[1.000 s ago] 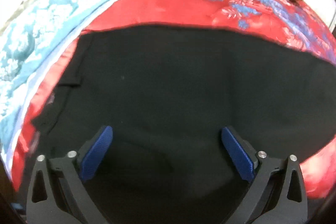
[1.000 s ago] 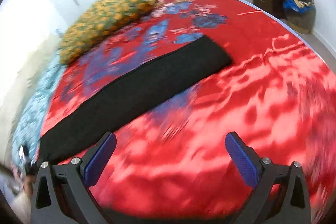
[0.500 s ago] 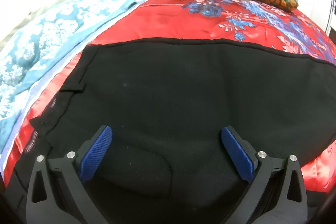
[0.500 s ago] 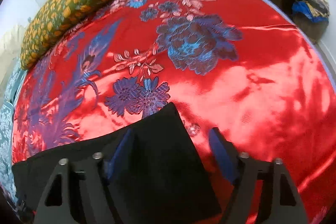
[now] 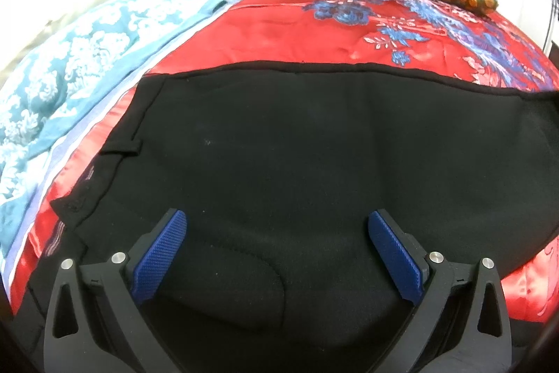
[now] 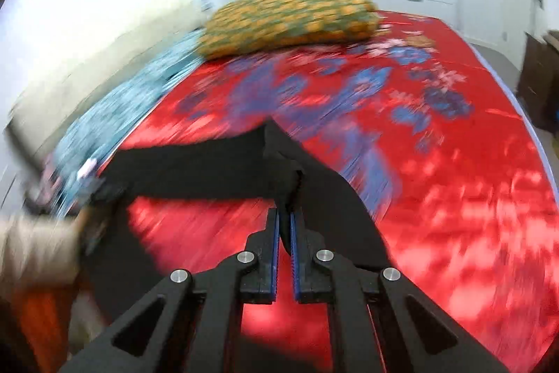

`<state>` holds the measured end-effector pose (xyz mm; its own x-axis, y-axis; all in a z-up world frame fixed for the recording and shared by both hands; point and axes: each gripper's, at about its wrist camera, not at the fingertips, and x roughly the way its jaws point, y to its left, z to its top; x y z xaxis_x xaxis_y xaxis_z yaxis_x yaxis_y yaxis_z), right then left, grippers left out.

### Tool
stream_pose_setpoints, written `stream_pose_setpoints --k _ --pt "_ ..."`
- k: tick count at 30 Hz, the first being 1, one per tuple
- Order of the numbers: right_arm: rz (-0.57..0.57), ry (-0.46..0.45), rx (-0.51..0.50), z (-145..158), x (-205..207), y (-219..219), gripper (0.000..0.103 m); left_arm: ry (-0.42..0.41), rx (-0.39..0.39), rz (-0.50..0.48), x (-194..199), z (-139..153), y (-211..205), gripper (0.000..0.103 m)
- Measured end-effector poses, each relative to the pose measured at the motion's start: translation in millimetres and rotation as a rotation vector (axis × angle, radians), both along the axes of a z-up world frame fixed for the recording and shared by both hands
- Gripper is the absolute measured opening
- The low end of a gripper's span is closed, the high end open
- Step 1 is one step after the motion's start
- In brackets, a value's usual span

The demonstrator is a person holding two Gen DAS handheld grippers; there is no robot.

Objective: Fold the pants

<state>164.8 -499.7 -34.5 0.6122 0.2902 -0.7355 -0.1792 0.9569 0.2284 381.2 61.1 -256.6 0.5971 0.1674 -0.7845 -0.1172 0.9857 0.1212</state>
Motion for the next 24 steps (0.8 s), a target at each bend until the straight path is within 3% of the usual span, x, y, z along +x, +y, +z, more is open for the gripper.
stream_pose_setpoints --k 1,3,4,5,6,7,10,12,15,18,21,24 --pt "0.015 0.029 -0.016 -2 -43 17 0.006 0.008 -0.002 0.001 1 0 0 0.102" --pt "-0.013 0.089 -0.054 -18 -92 29 0.007 0.043 -0.006 0.004 3 3 1 0.103" --pt "-0.059 0.168 -0.106 -38 -120 30 0.007 0.081 -0.002 0.004 4 7 0 0.103" --pt "-0.089 0.213 -0.141 -50 -134 28 0.016 0.108 0.000 0.005 5 9 0 0.102" --pt "-0.149 0.281 -0.230 -69 -153 26 0.037 0.142 -0.002 0.011 2 16 0 0.102" --pt "-0.185 0.297 -0.276 -74 -162 25 0.046 0.151 -0.017 0.020 -4 24 1 0.102" --pt "-0.333 0.194 -0.301 -56 -197 21 0.063 0.128 -0.108 -0.026 -39 53 1 0.102" --pt "-0.403 0.090 -0.307 -35 -206 29 0.083 0.118 -0.125 -0.086 -66 65 -7 0.102" --pt "-0.449 -0.051 -0.250 -11 -202 55 0.091 0.119 -0.146 -0.167 -115 75 -26 0.102" --pt "-0.377 -0.118 -0.148 -11 -187 95 0.092 0.116 -0.222 -0.203 -165 72 -43 0.102" --pt "-0.216 -0.075 -0.001 -39 -166 149 0.091 0.103 -0.237 -0.218 -208 58 -52 0.102" --pt "-0.092 -0.034 0.006 -66 -165 194 0.091 0.157 -0.228 -0.297 -217 50 -65 0.102"
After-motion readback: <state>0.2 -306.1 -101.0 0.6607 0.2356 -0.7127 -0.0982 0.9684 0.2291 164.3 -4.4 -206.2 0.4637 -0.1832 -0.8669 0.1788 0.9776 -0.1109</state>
